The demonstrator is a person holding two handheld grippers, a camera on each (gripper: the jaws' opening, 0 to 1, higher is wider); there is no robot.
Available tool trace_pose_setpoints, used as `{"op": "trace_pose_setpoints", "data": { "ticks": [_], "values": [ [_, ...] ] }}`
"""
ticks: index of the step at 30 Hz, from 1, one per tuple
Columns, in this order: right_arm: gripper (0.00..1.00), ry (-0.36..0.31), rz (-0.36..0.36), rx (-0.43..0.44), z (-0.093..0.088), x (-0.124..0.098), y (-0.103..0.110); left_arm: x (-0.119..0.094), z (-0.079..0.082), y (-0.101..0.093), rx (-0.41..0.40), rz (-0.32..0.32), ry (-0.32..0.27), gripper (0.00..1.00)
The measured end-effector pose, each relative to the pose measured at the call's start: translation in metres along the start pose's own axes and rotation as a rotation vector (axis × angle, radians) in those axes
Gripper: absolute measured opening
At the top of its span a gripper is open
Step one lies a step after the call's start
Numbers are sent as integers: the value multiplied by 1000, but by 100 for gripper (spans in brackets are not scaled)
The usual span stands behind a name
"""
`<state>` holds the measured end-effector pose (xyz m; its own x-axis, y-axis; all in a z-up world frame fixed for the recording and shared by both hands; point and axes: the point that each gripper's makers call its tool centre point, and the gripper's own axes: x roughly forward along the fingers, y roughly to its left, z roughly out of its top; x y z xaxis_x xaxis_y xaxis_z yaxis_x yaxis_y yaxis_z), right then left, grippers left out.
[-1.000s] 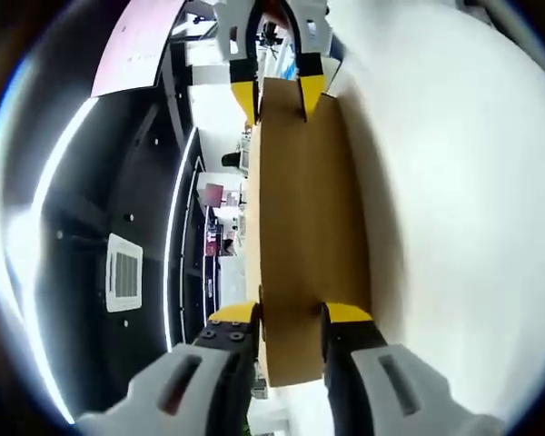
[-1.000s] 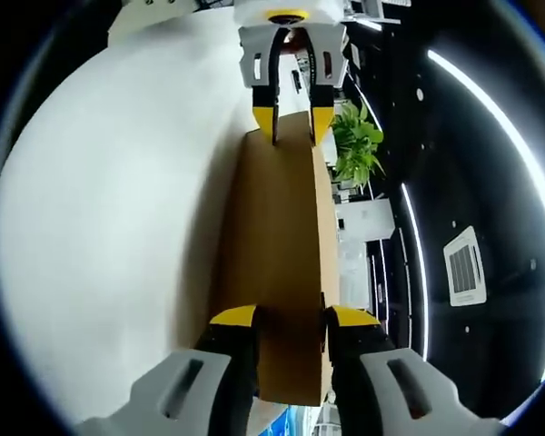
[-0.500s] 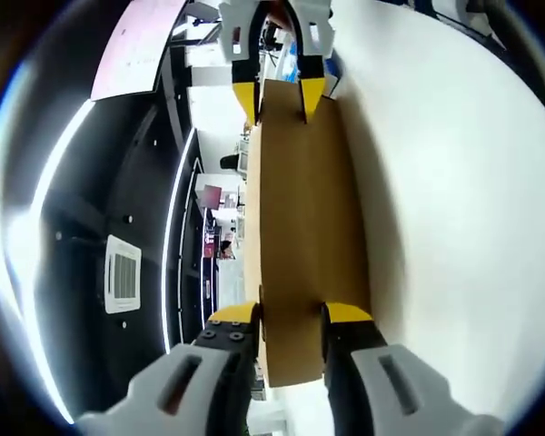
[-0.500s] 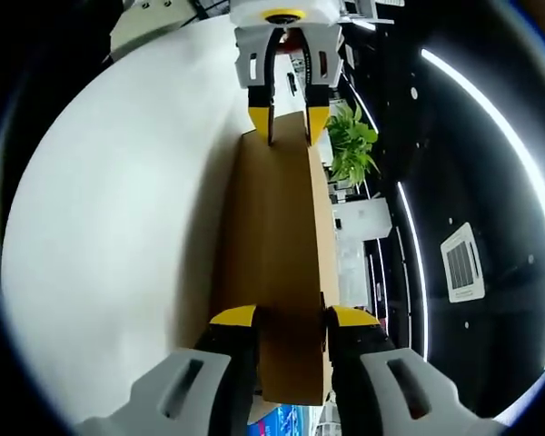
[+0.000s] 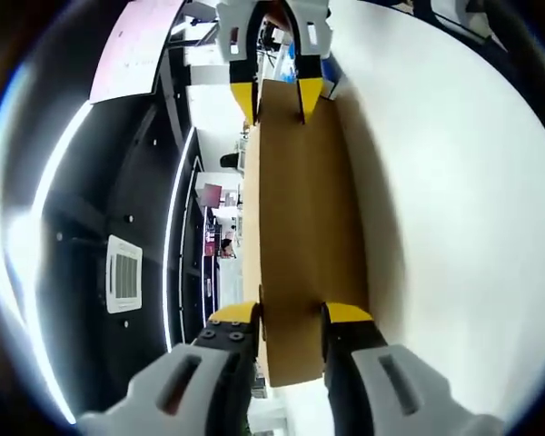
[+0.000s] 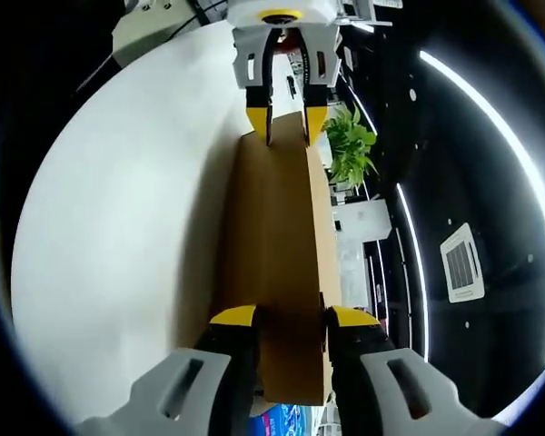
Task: Operate the shoe box by opening the lid, removing the specified soft item, and placing it in the target area until the item is outside and the box remains undamaged.
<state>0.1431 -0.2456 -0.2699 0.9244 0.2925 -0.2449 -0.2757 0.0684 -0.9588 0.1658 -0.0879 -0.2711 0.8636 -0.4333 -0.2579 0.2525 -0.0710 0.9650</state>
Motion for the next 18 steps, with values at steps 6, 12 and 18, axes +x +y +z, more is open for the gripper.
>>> {"op": "trace_pose_setpoints", "data": {
  "ticks": [6,12,18],
  "values": [
    [29,-6,3,-2,1,-3,1,-1,1,-1,-22,1,-5,28],
    [29,-5,6,0,0,-2,1,0,1,-3,-26,-3,-6,32],
    [29,1,7,-7,-1,0,0,-3,9,-1,-184,-65,-81,34]
  ]
}}
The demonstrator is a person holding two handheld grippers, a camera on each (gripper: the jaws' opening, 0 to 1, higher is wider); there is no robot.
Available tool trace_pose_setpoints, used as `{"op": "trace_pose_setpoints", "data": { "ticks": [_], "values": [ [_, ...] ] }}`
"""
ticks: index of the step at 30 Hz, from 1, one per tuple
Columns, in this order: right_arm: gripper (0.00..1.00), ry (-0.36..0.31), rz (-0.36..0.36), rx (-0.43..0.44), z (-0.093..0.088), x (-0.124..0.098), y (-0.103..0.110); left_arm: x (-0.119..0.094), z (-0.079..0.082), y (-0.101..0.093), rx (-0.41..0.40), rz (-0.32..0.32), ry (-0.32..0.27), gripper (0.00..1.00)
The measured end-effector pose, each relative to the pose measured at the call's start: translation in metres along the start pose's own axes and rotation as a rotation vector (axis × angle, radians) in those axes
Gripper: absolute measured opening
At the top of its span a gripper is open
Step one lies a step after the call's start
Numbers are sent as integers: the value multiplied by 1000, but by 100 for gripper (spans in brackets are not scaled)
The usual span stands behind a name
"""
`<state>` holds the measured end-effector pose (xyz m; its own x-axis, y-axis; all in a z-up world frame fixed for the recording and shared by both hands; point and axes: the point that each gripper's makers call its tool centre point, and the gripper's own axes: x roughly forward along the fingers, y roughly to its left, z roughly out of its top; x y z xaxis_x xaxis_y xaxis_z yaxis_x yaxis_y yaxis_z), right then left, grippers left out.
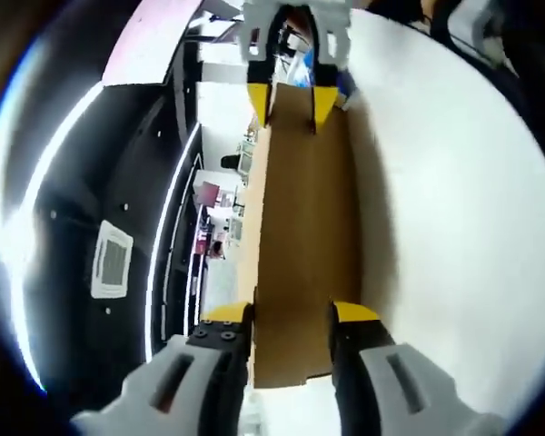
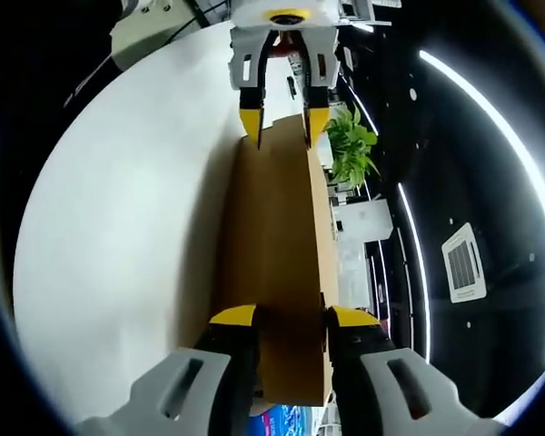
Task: Operate the shoe box by opening the lid, removing the specified soft item, and placing it in the target area until the item is outside and the box remains undamaged.
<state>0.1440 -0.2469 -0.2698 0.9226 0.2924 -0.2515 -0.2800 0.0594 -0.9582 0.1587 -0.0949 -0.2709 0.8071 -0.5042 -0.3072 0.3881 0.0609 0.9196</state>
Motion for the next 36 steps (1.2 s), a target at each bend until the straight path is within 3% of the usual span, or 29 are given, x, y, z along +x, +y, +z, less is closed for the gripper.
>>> {"op": "trace_pose_setpoints", "data": {
  "ticks": [5,8,14,19,24,28,32,36],
  "values": [
    [29,-5,0,10,0,0,-1,-19,23,1,-171,-55,-112,34],
    [29,-6,2,-2,0,0,0,-31,29,6,-280,-79,-146,36],
    [29,-2,13,-3,-1,-1,0,-67,42,12,-592,-153,-267,39],
    [29,-4,24,-4,-1,-1,0,-94,32,7,-780,-238,-246,46],
    [31,-8,45,45,1,-2,0,-122,32,14,-977,-263,-274,50],
    [31,-14,51,81,2,-3,0,-140,30,9,-1021,-258,-248,59],
    [30,-21,51,116,3,-2,-1,-161,32,-3,-1066,-309,-203,70],
    [32,-14,52,104,3,-2,1,-180,32,2,-1082,-292,-192,78]
  ]
}}
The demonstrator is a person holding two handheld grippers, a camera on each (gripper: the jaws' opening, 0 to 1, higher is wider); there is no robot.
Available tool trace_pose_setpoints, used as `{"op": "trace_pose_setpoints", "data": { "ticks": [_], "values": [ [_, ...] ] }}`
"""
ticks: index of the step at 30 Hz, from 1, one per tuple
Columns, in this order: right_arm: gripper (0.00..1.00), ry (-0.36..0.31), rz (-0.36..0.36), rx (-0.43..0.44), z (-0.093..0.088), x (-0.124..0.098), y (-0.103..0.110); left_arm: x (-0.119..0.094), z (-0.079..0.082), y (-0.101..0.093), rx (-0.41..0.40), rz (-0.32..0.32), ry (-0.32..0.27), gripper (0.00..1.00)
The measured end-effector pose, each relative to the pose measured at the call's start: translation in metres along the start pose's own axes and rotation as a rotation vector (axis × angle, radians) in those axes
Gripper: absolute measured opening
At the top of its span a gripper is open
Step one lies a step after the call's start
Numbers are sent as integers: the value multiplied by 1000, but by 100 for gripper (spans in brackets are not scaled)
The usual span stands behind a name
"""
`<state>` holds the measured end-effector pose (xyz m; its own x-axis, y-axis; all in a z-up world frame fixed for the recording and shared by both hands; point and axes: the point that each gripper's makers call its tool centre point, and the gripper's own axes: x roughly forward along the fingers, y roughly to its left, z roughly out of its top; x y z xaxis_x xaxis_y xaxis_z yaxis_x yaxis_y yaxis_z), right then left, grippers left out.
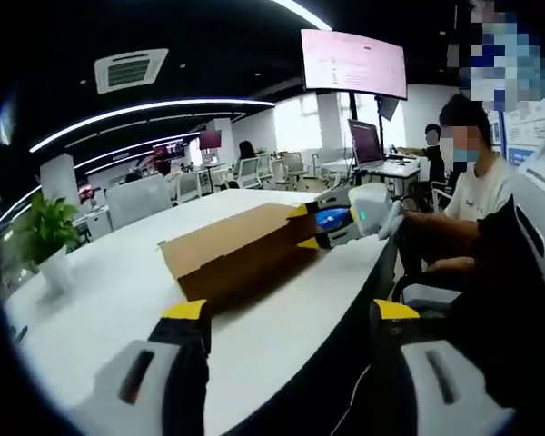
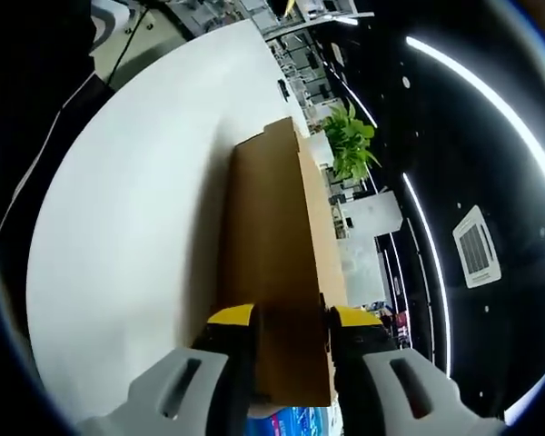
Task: Operate the shoe box by opening the lid, removing the specified soft item, and placing it in the target area until the item is outside and the box remains undamaged.
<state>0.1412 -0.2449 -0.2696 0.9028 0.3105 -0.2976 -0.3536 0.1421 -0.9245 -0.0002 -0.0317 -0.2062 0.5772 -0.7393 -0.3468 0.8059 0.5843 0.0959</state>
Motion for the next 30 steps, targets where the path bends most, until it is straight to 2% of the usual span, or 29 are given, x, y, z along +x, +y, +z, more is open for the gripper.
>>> {"op": "trace_pose_setpoints", "data": {
  "ticks": [2,4,7,9,10,11,12,13,15,16,18,20,21,22,23,25,27,28,29,30],
  "values": [
    [32,-13,0,26,0,1,-1,-9,-1,1,-12,38,1,84],
    [31,-44,7,92,1,0,-2,-15,-4,3,-42,68,1,91],
    [32,-42,9,100,2,-1,-1,-22,-13,0,-77,78,16,98],
    [32,-43,14,112,3,-2,-1,-28,-16,0,-93,93,20,99],
    [30,-63,19,179,5,-5,-1,-33,-19,-2,-51,89,37,99],
    [28,-116,29,323,13,-12,-4,-35,-20,-2,-42,88,50,99],
    [24,-149,45,396,18,-18,-6,-37,-20,-2,-48,94,54,99],
    [22,-178,50,442,23,-28,-11,-40,-17,1,-54,102,50,99],
    [24,-204,30,467,27,-45,-21,-43,-11,4,-60,112,27,99],
    [26,-236,22,517,32,-62,-29,-45,-8,6,-69,122,13,99],
    [29,-247,34,572,34,-76,-32,-48,-5,9,-76,135,0,99],
    [37,-233,63,661,29,-94,-34,-49,-5,11,-72,142,-1,99],
    [44,-222,77,710,27,-100,-34,-50,-6,11,-74,144,0,99],
    [54,-211,91,759,25,-107,-33,-50,-7,10,-75,144,3,99],
    [62,-188,106,866,21,-120,-32,-51,-8,9,-82,143,7,99],
    [77,-155,123,928,18,-131,-26,-52,-9,7,-93,136,1,99],
    [81,-114,171,961,12,-143,-17,-55,-8,3,-100,129,-10,99],
    [81,-85,201,1022,9,-153,-12,-57,-7,3,-107,128,-17,99],
    [81,-97,199,1065,9,-161,-17,-59,-6,3,-110,127,-24,99],
    [82,-102,194,1056,7,-168,-20,-62,-5,2,-109,126,-30,99]
  ]
}}
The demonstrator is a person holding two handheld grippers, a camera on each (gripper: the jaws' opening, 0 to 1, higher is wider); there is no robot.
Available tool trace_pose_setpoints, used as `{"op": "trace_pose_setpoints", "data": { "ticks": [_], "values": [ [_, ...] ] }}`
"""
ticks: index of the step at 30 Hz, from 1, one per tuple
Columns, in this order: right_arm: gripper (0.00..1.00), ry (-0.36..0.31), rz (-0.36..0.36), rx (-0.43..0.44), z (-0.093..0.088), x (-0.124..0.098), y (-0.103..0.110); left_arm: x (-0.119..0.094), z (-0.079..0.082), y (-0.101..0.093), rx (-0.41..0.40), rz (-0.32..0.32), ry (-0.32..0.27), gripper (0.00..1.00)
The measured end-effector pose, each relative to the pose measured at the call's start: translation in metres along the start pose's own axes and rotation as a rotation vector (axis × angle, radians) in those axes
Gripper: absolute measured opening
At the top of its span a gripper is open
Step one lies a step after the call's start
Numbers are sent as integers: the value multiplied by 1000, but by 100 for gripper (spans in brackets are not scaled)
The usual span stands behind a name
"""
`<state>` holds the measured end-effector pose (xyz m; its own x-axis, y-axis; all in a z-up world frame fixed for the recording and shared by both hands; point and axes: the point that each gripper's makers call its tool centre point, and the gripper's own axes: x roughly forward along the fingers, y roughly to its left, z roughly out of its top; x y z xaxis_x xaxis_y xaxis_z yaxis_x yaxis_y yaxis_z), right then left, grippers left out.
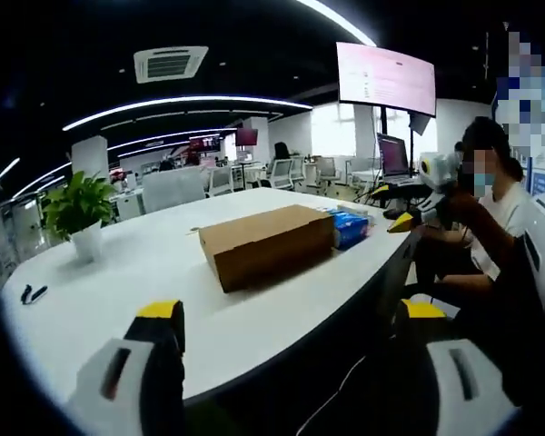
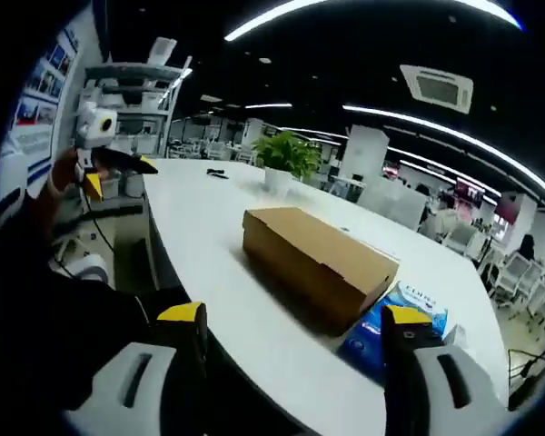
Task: Operate the shoe box by opening the lid, removing the specified soft item, and placing it in the target area until the item is outside and the box remains undamaged.
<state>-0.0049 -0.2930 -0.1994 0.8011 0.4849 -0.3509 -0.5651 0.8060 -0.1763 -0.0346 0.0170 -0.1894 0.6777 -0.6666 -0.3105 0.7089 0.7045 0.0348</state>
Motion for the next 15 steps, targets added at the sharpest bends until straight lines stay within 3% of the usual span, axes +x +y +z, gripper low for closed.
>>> {"op": "trace_pose_setpoints", "data": {
  "ticks": [4,6,10,15],
  "values": [
    [88,89,-78,9,-12,-30,-13,-8,3,1,-6,11,-12,99],
    [93,159,-103,68,-29,-43,-18,-13,4,1,-21,19,-20,99],
    [96,122,-98,158,-38,-51,-22,-21,0,0,-35,28,-31,99],
    [99,115,-115,177,-46,-59,-24,-29,-6,-1,-48,41,-18,99]
  ]
}}
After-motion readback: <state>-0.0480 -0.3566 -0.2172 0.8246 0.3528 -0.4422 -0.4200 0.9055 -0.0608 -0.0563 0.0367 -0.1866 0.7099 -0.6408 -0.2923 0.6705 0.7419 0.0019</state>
